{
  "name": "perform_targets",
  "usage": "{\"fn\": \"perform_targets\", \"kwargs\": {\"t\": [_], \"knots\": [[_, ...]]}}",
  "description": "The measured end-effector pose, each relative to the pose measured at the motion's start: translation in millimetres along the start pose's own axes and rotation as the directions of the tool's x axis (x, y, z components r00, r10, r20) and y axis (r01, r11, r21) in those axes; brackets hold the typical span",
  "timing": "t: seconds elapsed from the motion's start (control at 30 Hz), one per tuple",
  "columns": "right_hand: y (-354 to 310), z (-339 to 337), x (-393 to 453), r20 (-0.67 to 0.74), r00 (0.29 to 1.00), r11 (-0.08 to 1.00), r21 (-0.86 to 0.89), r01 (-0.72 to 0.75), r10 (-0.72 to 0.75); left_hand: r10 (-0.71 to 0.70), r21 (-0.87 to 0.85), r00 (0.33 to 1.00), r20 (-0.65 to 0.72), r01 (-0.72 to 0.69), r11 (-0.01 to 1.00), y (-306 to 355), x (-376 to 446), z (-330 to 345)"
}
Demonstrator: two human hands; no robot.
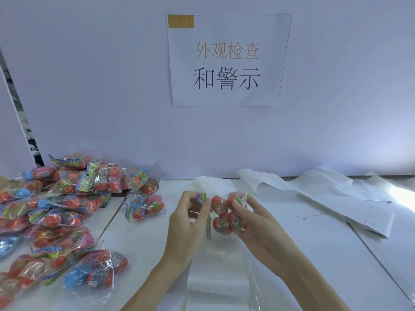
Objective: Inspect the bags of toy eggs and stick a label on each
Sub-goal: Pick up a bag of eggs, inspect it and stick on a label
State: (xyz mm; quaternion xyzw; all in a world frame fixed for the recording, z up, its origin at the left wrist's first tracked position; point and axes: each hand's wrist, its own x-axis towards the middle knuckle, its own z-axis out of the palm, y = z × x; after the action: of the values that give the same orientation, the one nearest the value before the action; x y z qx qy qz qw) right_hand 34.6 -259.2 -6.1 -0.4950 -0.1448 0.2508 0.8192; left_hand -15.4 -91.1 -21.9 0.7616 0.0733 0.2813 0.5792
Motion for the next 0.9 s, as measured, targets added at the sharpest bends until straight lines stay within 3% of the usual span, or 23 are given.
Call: {"fn": "perform_targets", "kwargs": {"t": [0.1,0.23,0.47,0.67,0.9], "knots": [[-0.2,4.2,-0.5,-0.068,0.996,0.990,-0.131,0.050,-0.059,-0.056,-0.116,0.998,0.006,0.056,0.992,-0.2,0.1,-0.1],[1.6,8.1,-2.4,-0.134,0.983,0.964,-0.249,0.092,-0.129,-0.043,-0.092,0.999,-0.013,0.042,0.995,-1.5,1.3,-1.0],[-0.7,8.9,-5.0,-0.187,0.975,0.967,-0.243,0.074,-0.121,0.071,0.023,0.997,0.007,-0.072,0.997,-0.6,-0.5,-0.3],[2.3,14.4,-4.4,-0.221,0.963,0.945,-0.317,0.077,-0.153,-0.019,-0.089,0.998,0.060,0.024,0.996,3.3,-3.3,2.4],[1.8,14.0,-5.2,-0.199,0.968,0.950,-0.302,0.085,-0.150,0.085,0.001,0.996,-0.007,-0.085,0.996,8.5,-1.4,0.3]]}}
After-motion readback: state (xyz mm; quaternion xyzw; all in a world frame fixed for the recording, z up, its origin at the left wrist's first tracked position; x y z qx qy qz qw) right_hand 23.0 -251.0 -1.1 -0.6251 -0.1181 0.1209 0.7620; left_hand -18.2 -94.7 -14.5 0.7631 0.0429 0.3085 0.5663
